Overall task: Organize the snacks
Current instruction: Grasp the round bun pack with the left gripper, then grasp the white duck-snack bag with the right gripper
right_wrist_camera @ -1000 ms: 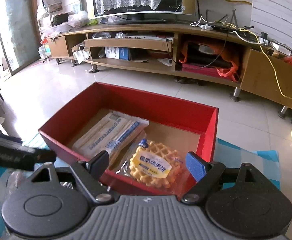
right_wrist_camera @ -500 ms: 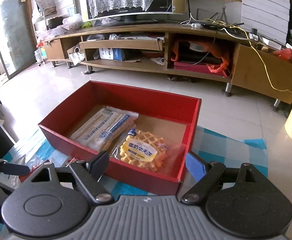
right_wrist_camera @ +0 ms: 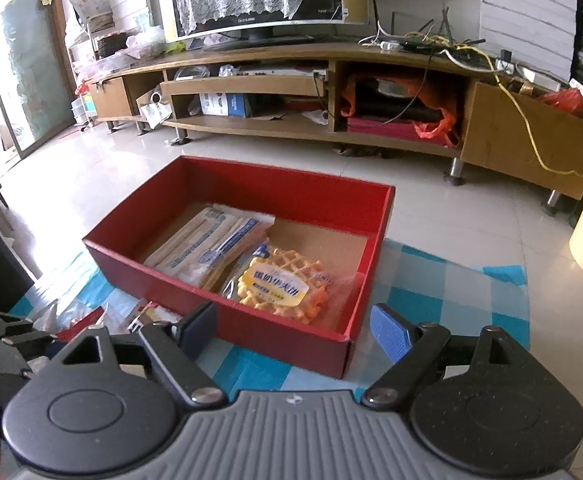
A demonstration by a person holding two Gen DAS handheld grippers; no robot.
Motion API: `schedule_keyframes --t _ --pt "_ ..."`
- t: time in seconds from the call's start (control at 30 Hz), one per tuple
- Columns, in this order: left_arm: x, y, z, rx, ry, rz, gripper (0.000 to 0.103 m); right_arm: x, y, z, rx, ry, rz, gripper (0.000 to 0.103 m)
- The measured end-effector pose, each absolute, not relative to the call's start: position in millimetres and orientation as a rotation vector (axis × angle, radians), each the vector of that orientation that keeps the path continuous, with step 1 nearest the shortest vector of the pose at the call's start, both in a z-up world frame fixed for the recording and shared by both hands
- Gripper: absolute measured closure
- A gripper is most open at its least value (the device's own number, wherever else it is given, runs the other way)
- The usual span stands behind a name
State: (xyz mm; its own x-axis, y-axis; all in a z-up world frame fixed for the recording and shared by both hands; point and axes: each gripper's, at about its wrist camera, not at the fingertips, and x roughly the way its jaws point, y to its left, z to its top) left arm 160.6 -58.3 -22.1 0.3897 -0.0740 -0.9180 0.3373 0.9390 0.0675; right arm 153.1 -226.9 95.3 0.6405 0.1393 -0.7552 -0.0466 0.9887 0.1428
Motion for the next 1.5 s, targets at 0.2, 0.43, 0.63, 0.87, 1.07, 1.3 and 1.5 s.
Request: schedule_keyframes --t 0.2,0.43,0.63,0.87,1.07,1.3,1.5 --pt "158.9 -36.0 -9.3 0.164 1.161 -0.272 0.037 144.4 -214.8 87.6 0.096 0.908 0.131 0.021" --pt "162.1 -4.4 12.6 0.061 1.129 -0.260 0.037 137.8 -187.4 72.2 0.071 0.970 0.217 0.021" --pt "167.2 11.3 14.9 0.020 1.134 -0.249 0.037 143.7 -153.8 53.5 0.009 1.022 0.297 0.021" --pt "170.5 14.8 6.7 0.011 1.163 -0.252 0.037 148.3 -136.0 28.5 -0.034 1.101 0.334 0.021" --pt "169.5 11.6 5.5 0.016 1.168 -0.259 0.037 146.8 -142.0 31.8 -0.006 1.088 0.350 0.034" --pt "169.1 9.6 4.1 0.026 1.169 -0.259 0.037 148.2 -139.2 31.5 -0.036 1.100 0.359 0.033" --pt "169.2 6.5 0.9 0.039 1.174 -0.271 0.036 147.6 -134.5 29.1 -0.061 1.123 0.406 0.017"
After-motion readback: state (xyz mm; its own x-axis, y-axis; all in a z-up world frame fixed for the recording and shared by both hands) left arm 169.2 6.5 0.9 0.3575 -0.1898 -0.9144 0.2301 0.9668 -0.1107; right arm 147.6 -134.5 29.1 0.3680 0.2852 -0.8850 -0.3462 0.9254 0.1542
